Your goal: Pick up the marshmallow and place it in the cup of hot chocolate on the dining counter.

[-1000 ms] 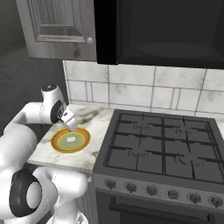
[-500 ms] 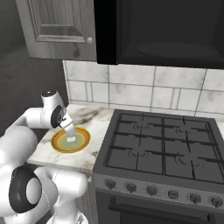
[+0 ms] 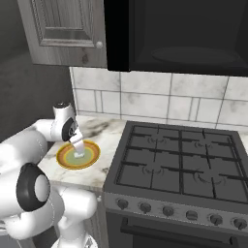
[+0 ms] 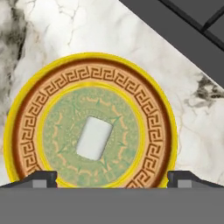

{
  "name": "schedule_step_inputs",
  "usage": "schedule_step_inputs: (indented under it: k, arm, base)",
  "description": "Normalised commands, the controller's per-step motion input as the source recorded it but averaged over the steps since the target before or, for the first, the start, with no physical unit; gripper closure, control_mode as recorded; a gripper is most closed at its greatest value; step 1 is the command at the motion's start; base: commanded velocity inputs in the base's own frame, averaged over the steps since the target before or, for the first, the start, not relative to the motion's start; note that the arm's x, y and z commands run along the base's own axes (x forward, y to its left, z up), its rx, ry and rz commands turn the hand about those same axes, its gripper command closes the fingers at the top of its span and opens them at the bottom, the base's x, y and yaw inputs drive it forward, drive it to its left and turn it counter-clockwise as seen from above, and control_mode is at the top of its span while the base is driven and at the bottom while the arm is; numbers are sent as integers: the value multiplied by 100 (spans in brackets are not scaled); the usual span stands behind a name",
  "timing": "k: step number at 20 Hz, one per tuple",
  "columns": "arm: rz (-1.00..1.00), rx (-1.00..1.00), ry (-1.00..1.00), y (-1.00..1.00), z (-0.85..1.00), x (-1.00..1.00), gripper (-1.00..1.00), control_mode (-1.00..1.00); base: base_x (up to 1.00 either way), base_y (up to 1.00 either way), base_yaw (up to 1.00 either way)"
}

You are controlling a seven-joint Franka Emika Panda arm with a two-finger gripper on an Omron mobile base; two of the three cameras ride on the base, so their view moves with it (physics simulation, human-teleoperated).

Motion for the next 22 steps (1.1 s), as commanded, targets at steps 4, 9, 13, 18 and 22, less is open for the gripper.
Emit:
schedule_step_inputs:
  k: [4, 9, 13, 18, 22]
  arm:
    - [-5, 3, 9, 0, -26, 24, -100, -100]
    - [-4, 0, 8, 10, -27, 13, -100, -100]
    - [-5, 0, 7, 14, -26, 9, -100, -100]
    - [-5, 0, 5, 4, -26, 9, -100, -100]
    - [-5, 0, 5, 0, -18, 15, -100, -100]
  base:
    - [0, 0, 0]
    - [0, 0, 0]
    - [0, 0, 0]
    - [0, 0, 0]
    - [0, 0, 0]
